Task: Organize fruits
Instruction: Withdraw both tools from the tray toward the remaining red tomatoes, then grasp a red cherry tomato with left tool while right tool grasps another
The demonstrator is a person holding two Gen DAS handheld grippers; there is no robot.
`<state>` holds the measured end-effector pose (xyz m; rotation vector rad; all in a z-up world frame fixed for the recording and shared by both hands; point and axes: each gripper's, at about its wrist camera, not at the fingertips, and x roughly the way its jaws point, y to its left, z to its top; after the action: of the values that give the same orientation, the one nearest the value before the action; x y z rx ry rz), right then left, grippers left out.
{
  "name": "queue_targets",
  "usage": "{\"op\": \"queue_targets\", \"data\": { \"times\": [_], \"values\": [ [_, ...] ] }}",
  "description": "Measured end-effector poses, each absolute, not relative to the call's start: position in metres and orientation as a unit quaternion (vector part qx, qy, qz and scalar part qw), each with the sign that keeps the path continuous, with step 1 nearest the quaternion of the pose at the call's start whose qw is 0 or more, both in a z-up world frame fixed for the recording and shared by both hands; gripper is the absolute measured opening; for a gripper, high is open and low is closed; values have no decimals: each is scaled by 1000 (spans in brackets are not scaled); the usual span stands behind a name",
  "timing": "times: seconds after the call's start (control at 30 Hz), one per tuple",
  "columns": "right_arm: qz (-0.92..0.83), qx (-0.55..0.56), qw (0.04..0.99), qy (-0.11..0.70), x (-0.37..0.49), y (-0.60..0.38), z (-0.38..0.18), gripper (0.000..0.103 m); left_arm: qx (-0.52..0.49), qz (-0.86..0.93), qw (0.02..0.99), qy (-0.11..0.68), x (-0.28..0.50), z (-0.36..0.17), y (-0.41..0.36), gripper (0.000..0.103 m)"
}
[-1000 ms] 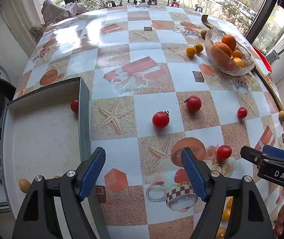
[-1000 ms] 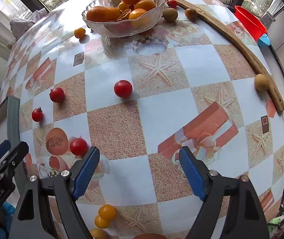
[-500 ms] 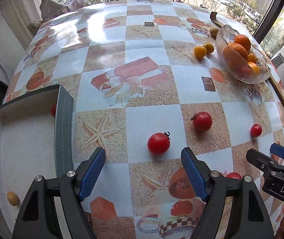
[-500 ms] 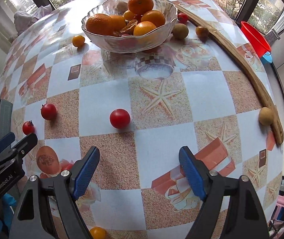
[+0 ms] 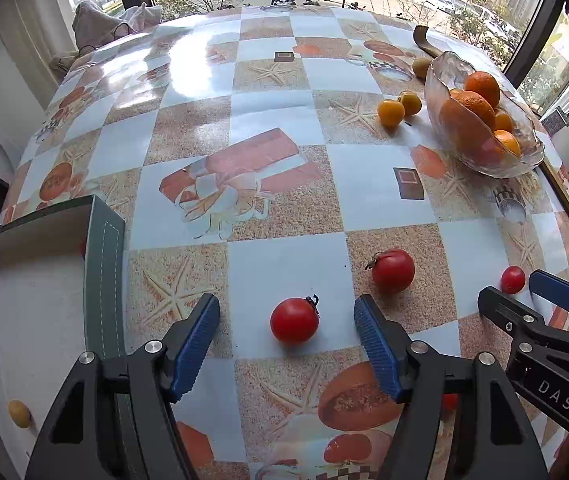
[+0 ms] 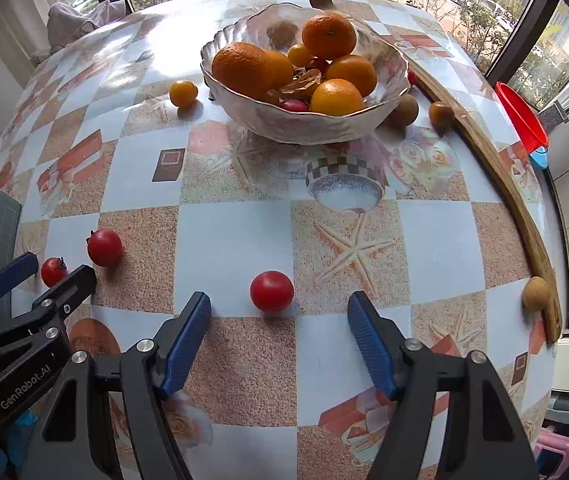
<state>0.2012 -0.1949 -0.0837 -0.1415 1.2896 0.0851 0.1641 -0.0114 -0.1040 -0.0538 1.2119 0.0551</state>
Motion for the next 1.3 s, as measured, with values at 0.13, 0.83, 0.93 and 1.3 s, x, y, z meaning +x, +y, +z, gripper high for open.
{"op": "queue_targets", "data": {
  "times": [0.13,0.83,0.93,1.3],
  "values": [
    [53,-76,798,595,200,-192,-79,41,-21,17,825,565,164,-101,-16,35],
    [104,-11,785,610,169,-186,-70,21,-95,-16,827,553,108,-77,11,23],
    [111,-13,785,609,163,-182,-66,21,-100,-13,831,547,98,-69,17,23],
    [152,-24,780,607,150,-142,-54,22,-131,41,838,529,59,-48,71,23]
  ]
}}
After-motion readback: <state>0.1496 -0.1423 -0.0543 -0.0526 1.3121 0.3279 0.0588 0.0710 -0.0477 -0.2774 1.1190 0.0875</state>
